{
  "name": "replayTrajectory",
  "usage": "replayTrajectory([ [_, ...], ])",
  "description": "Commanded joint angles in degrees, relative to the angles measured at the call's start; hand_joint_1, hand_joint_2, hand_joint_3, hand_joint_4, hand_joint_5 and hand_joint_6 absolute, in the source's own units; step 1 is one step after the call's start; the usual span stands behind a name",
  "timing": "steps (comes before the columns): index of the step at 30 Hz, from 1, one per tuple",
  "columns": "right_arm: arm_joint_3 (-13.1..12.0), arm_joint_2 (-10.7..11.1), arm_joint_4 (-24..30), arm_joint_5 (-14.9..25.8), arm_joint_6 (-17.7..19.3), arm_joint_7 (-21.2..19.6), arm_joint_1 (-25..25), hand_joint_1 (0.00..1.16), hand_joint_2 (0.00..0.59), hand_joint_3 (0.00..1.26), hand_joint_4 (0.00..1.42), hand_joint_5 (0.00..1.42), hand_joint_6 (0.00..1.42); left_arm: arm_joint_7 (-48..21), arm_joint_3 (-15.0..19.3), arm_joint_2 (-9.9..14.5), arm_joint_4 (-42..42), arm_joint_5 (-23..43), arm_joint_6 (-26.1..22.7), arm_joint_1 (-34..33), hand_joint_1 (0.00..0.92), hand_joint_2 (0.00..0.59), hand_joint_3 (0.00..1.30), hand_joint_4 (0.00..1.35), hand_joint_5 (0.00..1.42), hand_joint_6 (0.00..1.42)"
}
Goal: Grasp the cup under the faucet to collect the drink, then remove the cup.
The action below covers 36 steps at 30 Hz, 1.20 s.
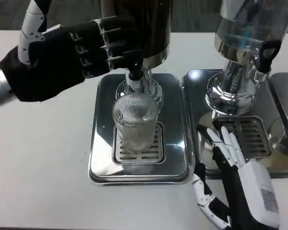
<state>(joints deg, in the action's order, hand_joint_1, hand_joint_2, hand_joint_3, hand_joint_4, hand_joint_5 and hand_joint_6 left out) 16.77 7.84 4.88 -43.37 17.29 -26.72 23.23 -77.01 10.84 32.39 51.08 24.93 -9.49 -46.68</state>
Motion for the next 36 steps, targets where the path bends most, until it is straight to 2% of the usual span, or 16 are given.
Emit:
replayTrajectory([
  [1,-0.15,-0.49,-0.4,0.5,-0.52,-0.85,-0.24,0.53,0.583,0.15,0.02,0.01,0.34,1.39,0.51,-0.72,-0.28,-1.26,3.33,-1.1,0.0,0.064,0.24,0.1,0.13,0.12],
  [9,-0.38,-0.47,-0.43,0.8,-0.62,-0.65,-0.22,0.53,0.583,0.15,0.02,0.02,0.34,2.5,-0.2,-2.63,-2.48,-1.94,7.68,0.03,0.0,0.069,0.24,0.1,0.12,0.11],
  [21,-0.58,-0.14,0.02,1.04,-0.58,-0.24,0.03,0.53,0.583,0.15,0.03,0.03,0.34,2.46,-1.83,-5.02,-3.92,-3.17,9.35,2.13,0.0,0.087,0.24,0.09,0.12,0.11],
  [29,-0.46,-0.09,0.41,1.6,-0.78,0.03,0.49,0.53,0.583,0.15,0.03,0.03,0.34,1.97,-1.93,-5.22,-6.42,-3.61,11.6,3.78,0.0,0.089,0.24,0.09,0.11,0.1],
  [36,-0.44,0.2,1.09,2.11,-0.9,0.39,1.25,0.53,0.583,0.16,0.03,0.03,0.34,2.51,-2.29,-4.76,-9.71,-4.25,16.09,6.08,0.0,0.09,0.24,0.09,0.11,0.09],
])
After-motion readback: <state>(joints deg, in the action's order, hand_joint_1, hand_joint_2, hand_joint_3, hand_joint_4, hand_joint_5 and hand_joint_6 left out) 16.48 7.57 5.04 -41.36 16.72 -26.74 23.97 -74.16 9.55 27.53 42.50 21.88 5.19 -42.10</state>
